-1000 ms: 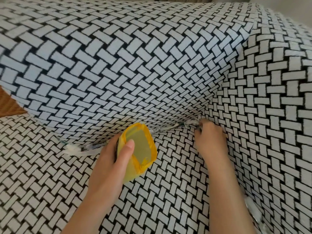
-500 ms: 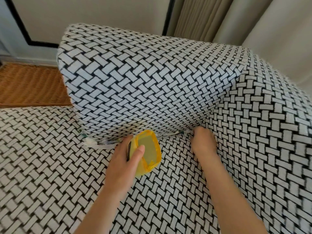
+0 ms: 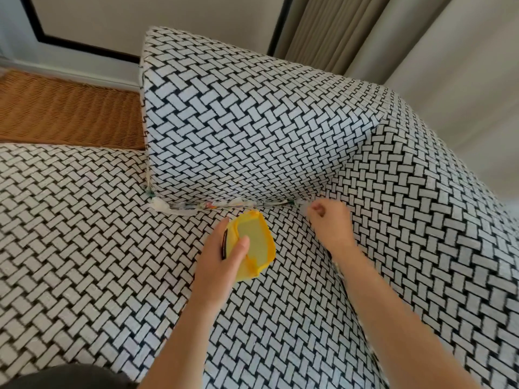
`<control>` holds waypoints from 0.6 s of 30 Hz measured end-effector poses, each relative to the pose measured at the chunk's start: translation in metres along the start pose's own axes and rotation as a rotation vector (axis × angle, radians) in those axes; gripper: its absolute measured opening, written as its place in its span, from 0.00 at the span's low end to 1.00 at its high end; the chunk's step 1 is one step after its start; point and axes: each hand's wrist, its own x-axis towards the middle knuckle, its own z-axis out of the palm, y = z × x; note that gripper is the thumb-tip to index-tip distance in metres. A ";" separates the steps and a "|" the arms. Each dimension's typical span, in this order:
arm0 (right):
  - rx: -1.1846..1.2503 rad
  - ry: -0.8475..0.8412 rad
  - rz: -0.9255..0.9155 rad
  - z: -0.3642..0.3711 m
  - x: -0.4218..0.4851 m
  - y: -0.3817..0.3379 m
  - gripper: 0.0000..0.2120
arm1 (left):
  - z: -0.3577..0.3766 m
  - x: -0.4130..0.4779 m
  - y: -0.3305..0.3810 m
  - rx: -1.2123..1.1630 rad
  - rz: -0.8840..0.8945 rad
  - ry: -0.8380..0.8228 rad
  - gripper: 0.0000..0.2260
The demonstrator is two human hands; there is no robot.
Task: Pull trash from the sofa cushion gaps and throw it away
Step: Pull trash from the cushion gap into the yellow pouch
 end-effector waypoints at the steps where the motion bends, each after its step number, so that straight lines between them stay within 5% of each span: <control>1: 0.148 -0.013 0.006 -0.009 -0.019 -0.006 0.08 | 0.000 -0.002 0.000 0.000 -0.013 -0.003 0.40; 6: 0.527 -0.179 -0.021 -0.025 -0.100 -0.029 0.06 | 0.014 -0.022 0.009 -0.043 -0.025 0.030 0.35; 10: 0.464 -0.158 -0.113 -0.006 -0.127 -0.035 0.08 | 0.021 -0.030 0.007 -0.082 -0.030 0.021 0.35; 18: 0.553 -0.142 -0.018 0.008 -0.133 -0.038 0.07 | 0.017 -0.048 0.001 -0.020 0.008 -0.027 0.33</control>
